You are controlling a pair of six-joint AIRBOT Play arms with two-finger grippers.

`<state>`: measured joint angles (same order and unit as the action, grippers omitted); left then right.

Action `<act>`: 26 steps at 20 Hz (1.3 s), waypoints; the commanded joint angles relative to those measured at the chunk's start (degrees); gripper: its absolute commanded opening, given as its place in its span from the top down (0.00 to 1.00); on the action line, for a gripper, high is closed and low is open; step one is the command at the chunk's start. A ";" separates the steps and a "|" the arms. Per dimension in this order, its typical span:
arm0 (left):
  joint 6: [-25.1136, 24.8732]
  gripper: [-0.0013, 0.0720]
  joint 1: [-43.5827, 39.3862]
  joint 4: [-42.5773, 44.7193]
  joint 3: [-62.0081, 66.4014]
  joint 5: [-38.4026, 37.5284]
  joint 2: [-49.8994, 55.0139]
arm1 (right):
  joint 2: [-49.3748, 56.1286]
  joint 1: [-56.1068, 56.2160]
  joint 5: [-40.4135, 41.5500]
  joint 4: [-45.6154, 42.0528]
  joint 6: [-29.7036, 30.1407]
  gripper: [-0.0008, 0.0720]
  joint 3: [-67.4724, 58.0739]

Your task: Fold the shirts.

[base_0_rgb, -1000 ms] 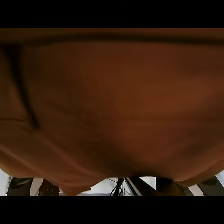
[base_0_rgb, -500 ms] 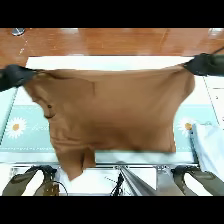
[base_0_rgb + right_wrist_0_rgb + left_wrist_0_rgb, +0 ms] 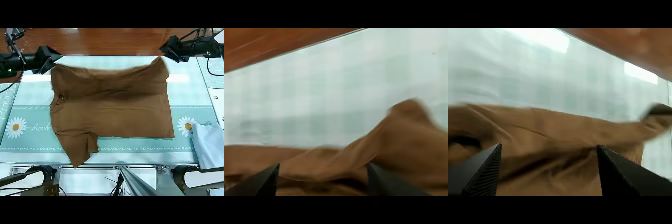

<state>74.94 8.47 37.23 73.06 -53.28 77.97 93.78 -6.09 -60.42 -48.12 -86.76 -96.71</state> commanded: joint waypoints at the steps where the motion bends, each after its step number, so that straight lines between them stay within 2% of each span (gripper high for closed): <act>1: 1.29 0.02 3.26 2.86 5.57 -12.85 2.99 | 3.52 -4.52 -10.45 7.13 3.78 0.13 -5.62; 3: 4.42 0.02 8.52 11.80 5.60 -25.68 2.69 | 1.27 -9.18 -21.18 2.38 7.43 0.13 -5.60; 4: 4.39 0.02 10.86 16.13 4.09 -31.80 2.23 | -0.22 -11.10 -28.15 -4.26 9.75 0.13 -4.94; 5: 4.15 0.02 12.72 18.16 1.57 -35.26 1.31 | -2.23 -12.63 -32.39 -13.51 9.64 0.13 -2.12; 6: 3.74 0.02 14.25 18.38 -2.56 -35.89 -0.55 | -4.81 -14.88 -31.67 -17.77 4.94 0.13 2.80; 8: 3.21 0.02 16.65 18.56 -15.15 -31.28 -6.36 | -12.26 -17.99 -26.43 -16.00 3.78 0.13 17.64; 10: -0.07 0.02 19.37 18.53 -26.88 -28.00 -10.23 | -22.05 -18.25 -17.90 -13.53 6.88 0.13 34.58; 12: -2.97 0.02 23.12 17.35 -33.88 -27.93 -11.15 | -32.17 -18.12 -11.67 -5.90 11.19 0.13 49.66; 14: -6.32 0.02 26.69 13.77 -37.70 -28.39 -11.37 | -40.11 -18.10 -10.03 3.41 15.76 0.13 61.09; 15: -6.97 0.02 28.11 13.55 -39.12 -28.35 -11.37 | -42.71 -18.10 -10.82 5.14 16.26 0.13 64.65; 18: -7.85 0.02 30.25 13.84 -42.23 -27.08 -11.32 | -48.28 -18.10 -12.50 5.57 16.46 0.13 70.73; 20: -5.86 0.03 29.81 14.25 -43.32 -22.45 -11.23 | -49.44 -18.10 -12.79 5.81 16.35 0.13 71.12; 26: -7.91 0.03 22.73 11.17 -46.12 -12.55 -11.15 | -49.42 -18.10 -9.60 12.13 14.73 0.13 71.12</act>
<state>67.83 34.00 49.28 28.42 -71.64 66.78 44.95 -24.14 -71.13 -39.66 -71.48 -26.28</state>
